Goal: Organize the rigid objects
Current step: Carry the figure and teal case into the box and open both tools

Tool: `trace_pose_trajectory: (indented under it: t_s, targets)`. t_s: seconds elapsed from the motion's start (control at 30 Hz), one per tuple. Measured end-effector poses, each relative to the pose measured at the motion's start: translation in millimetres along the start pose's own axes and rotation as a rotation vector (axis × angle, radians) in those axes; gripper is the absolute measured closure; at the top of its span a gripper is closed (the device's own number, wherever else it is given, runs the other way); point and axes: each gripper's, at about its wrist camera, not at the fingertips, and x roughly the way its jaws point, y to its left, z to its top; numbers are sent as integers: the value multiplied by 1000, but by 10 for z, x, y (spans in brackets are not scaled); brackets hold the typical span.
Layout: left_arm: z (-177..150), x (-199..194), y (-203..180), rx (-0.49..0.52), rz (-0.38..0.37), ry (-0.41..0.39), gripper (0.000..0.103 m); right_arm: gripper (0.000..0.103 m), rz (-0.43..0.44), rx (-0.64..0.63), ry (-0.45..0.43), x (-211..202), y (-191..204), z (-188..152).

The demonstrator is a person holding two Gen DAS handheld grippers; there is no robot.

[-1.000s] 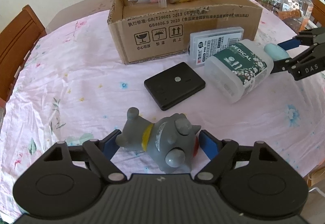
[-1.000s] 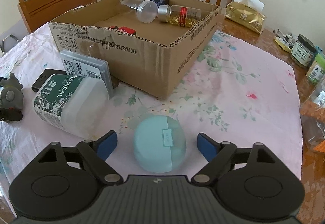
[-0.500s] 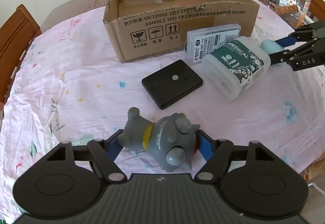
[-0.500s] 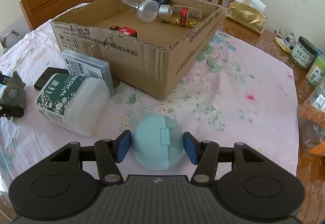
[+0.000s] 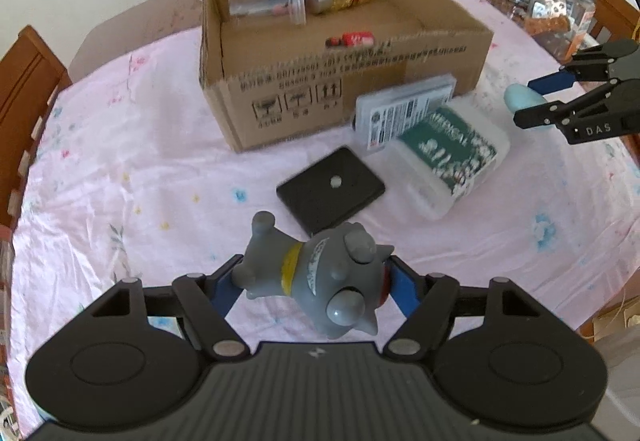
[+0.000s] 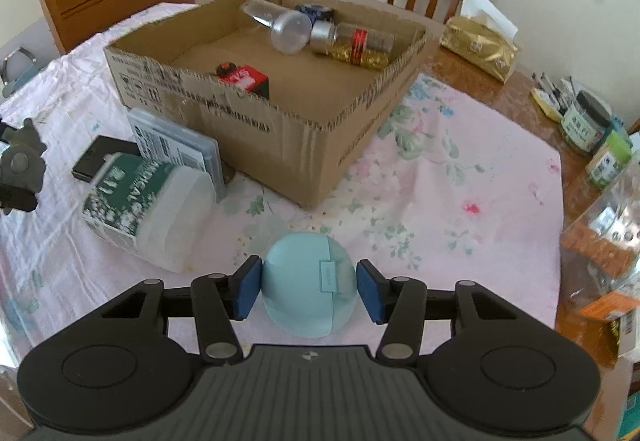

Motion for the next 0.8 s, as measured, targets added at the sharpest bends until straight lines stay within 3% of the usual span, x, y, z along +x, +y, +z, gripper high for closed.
trace_pose_trajectory:
  t_s: [0.23, 0.43, 0.6, 0.8]
  targets:
    - [246, -210, 7, 28, -4, -66, 29, 46, 3, -43, -64, -336, -50, 289]
    - [502, -367, 45, 48, -1, -149, 29, 46, 38, -76, -159, -508, -107, 749]
    - [710, -407, 112, 51, 23, -199, 29, 46, 57, -76, -189, -279, -151, 1151]
    - [908, -363, 196, 39, 61, -225, 29, 46, 63, -67, -144, 195, -204, 1469]
